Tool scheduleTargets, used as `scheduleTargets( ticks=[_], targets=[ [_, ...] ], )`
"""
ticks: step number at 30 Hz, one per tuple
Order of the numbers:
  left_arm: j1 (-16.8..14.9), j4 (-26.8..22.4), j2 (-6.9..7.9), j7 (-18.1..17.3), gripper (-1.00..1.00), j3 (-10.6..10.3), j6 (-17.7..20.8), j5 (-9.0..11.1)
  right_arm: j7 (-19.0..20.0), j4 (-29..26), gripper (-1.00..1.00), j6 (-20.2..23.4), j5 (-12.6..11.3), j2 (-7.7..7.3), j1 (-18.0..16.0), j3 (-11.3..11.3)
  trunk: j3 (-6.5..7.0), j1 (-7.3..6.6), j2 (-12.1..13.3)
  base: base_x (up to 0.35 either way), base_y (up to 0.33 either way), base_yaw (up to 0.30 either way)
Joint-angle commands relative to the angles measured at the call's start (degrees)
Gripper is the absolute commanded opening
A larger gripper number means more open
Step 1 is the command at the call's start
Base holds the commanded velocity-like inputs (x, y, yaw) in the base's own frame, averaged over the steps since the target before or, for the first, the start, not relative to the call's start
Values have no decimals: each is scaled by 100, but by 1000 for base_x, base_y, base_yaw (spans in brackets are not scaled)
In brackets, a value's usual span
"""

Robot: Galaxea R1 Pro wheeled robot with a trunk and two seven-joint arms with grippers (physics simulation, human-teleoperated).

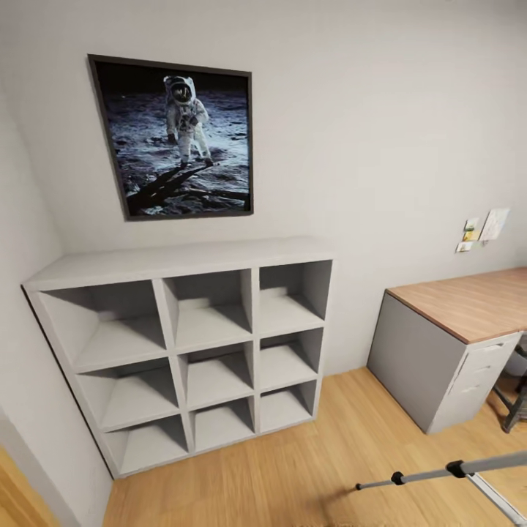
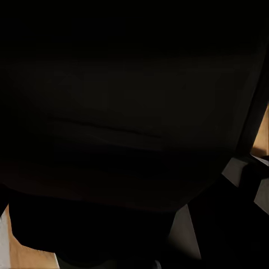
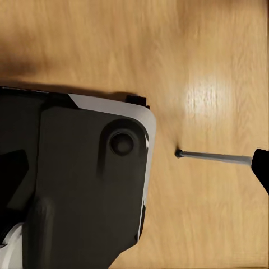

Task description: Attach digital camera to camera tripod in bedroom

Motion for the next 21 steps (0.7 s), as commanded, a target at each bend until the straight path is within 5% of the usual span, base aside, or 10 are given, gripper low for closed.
scheduleTargets(
  ticks=[1,21],
  targets=[
    [-1,1,-1,22,-100,39,-16,-68,12,17,100,-30,47,-3,-6,-48,-3,2,-5,3,0,-286],
    [-1,1,8,27,-100,47,-34,-4,12,17,100,-28,47,-3,-6,-51,-3,2,-5,0,0,-286]
  ],
)
